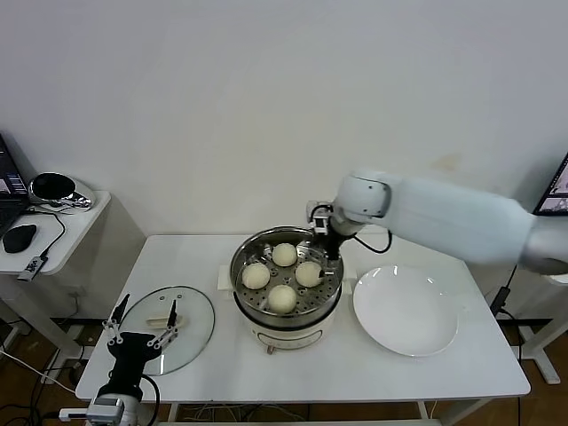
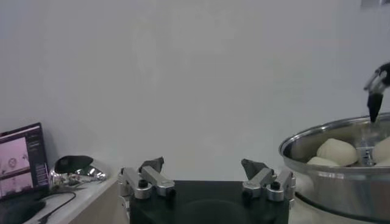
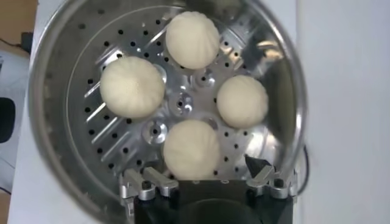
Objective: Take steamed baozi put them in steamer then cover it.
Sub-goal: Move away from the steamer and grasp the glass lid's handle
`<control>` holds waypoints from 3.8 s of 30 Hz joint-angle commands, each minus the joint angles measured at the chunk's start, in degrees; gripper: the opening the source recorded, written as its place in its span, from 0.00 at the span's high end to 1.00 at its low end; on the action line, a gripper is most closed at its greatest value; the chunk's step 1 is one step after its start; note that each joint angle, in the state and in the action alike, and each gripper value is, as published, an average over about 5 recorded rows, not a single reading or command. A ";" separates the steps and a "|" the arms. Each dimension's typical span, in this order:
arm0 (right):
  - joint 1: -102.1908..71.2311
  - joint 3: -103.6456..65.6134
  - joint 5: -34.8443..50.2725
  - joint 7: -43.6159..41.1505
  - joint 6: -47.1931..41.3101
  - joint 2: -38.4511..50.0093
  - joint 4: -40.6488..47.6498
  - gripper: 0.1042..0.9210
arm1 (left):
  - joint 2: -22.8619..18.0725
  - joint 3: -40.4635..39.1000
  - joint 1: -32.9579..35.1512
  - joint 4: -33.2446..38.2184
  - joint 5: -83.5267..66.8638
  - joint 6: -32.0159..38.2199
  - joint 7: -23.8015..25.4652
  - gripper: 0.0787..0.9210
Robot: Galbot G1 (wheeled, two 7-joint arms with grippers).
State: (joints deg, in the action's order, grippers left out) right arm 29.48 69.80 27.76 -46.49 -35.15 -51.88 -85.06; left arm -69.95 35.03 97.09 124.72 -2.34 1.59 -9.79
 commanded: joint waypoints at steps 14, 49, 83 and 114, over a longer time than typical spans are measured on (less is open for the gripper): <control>-101.47 -101.86 -20.14 39.14 45.59 -2.04 -22.13 0.12 | -3.07 -1.12 0.46 -2.00 3.91 1.43 -0.68 0.12; -116.27 -128.64 -17.89 39.76 49.67 -26.78 -23.76 0.12 | 7.58 0.17 -12.71 -33.12 76.41 0.03 0.23 0.12; -118.38 -130.73 -19.07 39.00 50.80 -28.11 -23.87 0.12 | 7.69 -7.99 -30.23 -46.12 69.80 -0.15 3.06 0.12; -118.53 -128.69 -19.85 38.33 50.44 -27.71 -25.04 0.12 | 13.70 -0.65 -19.07 -23.43 57.90 -6.68 2.52 0.91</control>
State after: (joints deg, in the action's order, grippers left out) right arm -88.78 -59.19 7.98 -8.09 15.33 -79.47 -109.54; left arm -59.99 30.36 71.12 85.27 61.21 0.72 -8.83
